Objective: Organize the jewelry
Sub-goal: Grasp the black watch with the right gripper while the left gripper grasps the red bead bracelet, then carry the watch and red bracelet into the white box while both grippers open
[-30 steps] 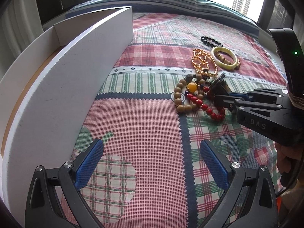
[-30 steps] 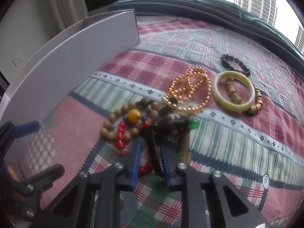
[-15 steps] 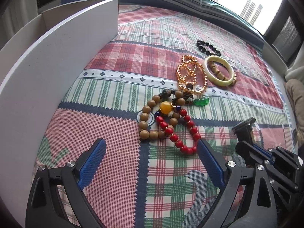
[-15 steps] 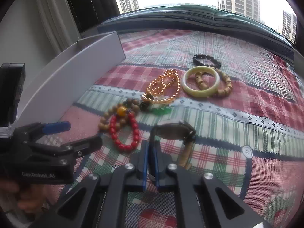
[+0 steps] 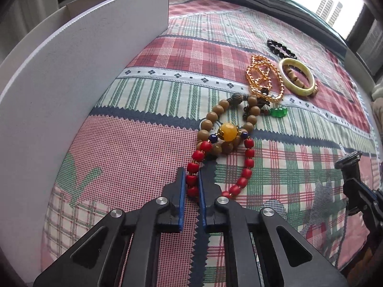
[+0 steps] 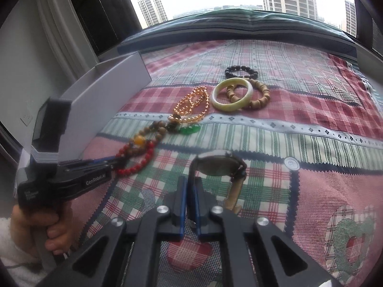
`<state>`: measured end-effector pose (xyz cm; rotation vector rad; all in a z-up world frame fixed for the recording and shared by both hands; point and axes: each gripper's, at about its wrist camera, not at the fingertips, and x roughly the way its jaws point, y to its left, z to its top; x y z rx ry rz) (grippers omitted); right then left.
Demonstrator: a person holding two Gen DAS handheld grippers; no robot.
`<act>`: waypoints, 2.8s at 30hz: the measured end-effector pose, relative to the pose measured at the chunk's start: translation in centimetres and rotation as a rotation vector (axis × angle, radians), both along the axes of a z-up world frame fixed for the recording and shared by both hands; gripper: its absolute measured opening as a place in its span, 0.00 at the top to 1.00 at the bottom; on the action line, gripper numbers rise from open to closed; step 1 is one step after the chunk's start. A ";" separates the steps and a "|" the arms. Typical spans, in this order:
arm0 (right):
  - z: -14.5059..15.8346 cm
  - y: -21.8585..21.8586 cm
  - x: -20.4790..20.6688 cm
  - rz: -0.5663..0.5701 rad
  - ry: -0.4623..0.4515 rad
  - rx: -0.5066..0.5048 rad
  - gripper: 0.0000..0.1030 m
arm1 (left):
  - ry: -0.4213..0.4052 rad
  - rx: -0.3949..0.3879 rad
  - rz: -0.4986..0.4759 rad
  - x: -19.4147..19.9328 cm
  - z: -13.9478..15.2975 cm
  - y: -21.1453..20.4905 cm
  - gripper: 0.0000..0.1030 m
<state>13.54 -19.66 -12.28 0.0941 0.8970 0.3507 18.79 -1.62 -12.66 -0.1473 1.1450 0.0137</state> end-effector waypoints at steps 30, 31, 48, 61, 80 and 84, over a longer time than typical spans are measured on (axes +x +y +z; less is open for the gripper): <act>2.4 4.8 -3.0 0.072 -0.030 -0.035 0.94 | -0.153 0.134 -0.091 -5.7 6.8 3.5 0.93; 2.5 5.0 -3.1 0.074 -0.030 -0.036 0.94 | -0.154 0.125 -0.092 -5.9 7.0 3.6 0.93; 3.3 9.5 -4.5 0.161 -0.034 -0.053 0.94 | -0.154 -0.041 -0.083 -9.0 9.5 7.6 0.93; 8.5 16.3 -3.1 0.362 -0.116 -0.065 0.94 | -0.281 -0.152 0.014 -11.0 18.1 14.9 0.93; 6.1 38.2 10.5 0.690 -0.086 -0.192 0.94 | -0.093 -0.016 0.300 -5.8 8.7 25.5 0.92; 4.2 38.7 11.9 0.687 -0.076 -0.255 0.80 | -0.054 0.046 0.317 -5.7 7.4 24.8 0.39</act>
